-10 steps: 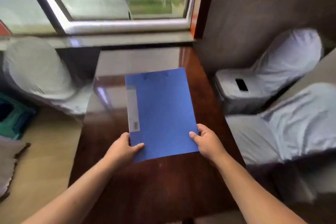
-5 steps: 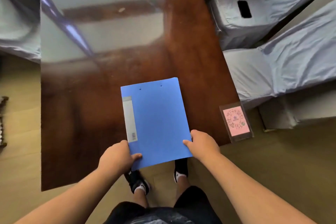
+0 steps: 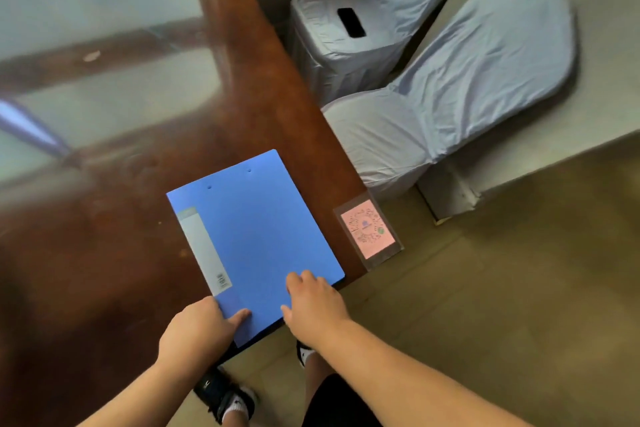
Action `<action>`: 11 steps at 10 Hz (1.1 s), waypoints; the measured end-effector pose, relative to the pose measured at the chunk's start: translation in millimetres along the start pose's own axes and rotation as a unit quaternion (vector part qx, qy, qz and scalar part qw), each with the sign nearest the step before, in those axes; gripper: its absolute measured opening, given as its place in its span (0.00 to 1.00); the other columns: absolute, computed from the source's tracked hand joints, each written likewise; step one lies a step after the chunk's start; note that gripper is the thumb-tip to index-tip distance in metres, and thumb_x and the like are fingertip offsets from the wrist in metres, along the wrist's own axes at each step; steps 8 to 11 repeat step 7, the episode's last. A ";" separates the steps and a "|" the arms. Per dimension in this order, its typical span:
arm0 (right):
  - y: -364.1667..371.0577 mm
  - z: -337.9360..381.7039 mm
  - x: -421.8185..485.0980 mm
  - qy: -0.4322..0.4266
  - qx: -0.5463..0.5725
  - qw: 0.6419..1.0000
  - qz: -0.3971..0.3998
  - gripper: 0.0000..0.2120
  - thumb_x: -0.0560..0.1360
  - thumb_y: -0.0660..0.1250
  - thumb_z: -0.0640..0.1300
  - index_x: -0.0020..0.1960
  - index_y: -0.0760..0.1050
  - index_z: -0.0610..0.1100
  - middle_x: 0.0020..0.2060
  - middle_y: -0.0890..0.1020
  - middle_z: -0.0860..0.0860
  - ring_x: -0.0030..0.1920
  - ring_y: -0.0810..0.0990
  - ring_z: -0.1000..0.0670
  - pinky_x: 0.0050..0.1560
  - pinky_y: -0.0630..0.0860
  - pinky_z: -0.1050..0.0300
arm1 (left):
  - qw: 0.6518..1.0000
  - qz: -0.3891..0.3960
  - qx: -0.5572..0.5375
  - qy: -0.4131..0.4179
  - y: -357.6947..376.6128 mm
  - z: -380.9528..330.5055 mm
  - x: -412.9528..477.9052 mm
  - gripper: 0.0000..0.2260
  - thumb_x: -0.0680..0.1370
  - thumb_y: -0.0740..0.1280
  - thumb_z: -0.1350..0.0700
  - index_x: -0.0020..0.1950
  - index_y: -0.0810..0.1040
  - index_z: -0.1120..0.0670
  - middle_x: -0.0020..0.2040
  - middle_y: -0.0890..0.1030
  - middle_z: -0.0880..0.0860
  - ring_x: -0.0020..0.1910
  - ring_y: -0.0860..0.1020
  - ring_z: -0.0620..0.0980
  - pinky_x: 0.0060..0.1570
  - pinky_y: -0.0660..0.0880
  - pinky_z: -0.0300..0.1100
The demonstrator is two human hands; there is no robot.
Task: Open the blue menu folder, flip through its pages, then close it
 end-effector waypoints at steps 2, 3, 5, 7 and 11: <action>-6.8 -25.5 -0.8 0.014 -0.001 1.000 -0.014 0.19 0.83 0.68 0.51 0.66 0.68 0.42 0.60 0.78 0.40 0.58 0.79 0.38 0.54 0.81 0.41 | 1.000 0.005 0.009 0.000 1.1 -26.2 12.5 0.24 0.70 0.64 0.27 0.41 0.79 0.48 0.37 0.82 0.45 0.35 0.81 0.46 0.33 0.77 0.43; -10.0 -34.7 -1.5 0.021 0.003 1.000 -0.016 0.19 0.83 0.69 0.51 0.66 0.68 0.42 0.60 0.78 0.40 0.58 0.79 0.38 0.53 0.81 0.42 | 1.000 0.005 0.017 0.007 4.9 -34.5 13.7 0.25 0.70 0.64 0.27 0.39 0.78 0.49 0.35 0.82 0.45 0.34 0.80 0.46 0.29 0.73 0.41; -13.9 -45.2 -2.8 0.020 0.006 0.999 -0.028 0.19 0.82 0.69 0.51 0.65 0.68 0.42 0.59 0.78 0.40 0.56 0.79 0.39 0.51 0.81 0.43 | 1.000 0.006 0.017 0.008 10.5 -45.0 10.2 0.26 0.71 0.64 0.28 0.37 0.79 0.50 0.34 0.82 0.47 0.32 0.79 0.46 0.28 0.70 0.41; -15.8 -43.7 -1.5 0.027 -0.007 1.000 -0.012 0.18 0.83 0.68 0.51 0.65 0.68 0.42 0.60 0.78 0.41 0.57 0.79 0.39 0.52 0.80 0.44 | 1.000 0.011 0.025 -0.005 -0.6 -40.5 5.4 0.28 0.70 0.62 0.26 0.36 0.79 0.51 0.32 0.82 0.48 0.32 0.79 0.46 0.30 0.73 0.42; -15.8 -43.7 -1.5 0.027 -0.007 1.000 -0.012 0.18 0.83 0.68 0.51 0.65 0.68 0.42 0.60 0.78 0.41 0.57 0.79 0.39 0.52 0.80 0.44 | 1.000 0.011 0.025 -0.005 -0.6 -40.5 5.4 0.28 0.70 0.62 0.26 0.36 0.79 0.51 0.32 0.82 0.48 0.32 0.79 0.46 0.30 0.73 0.42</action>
Point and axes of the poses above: each hand's wrist, its own x-axis towards the middle knuckle, its own y-axis out of the palm, z = x × y, the point moved 8 cm from there along x, towards the middle knuckle
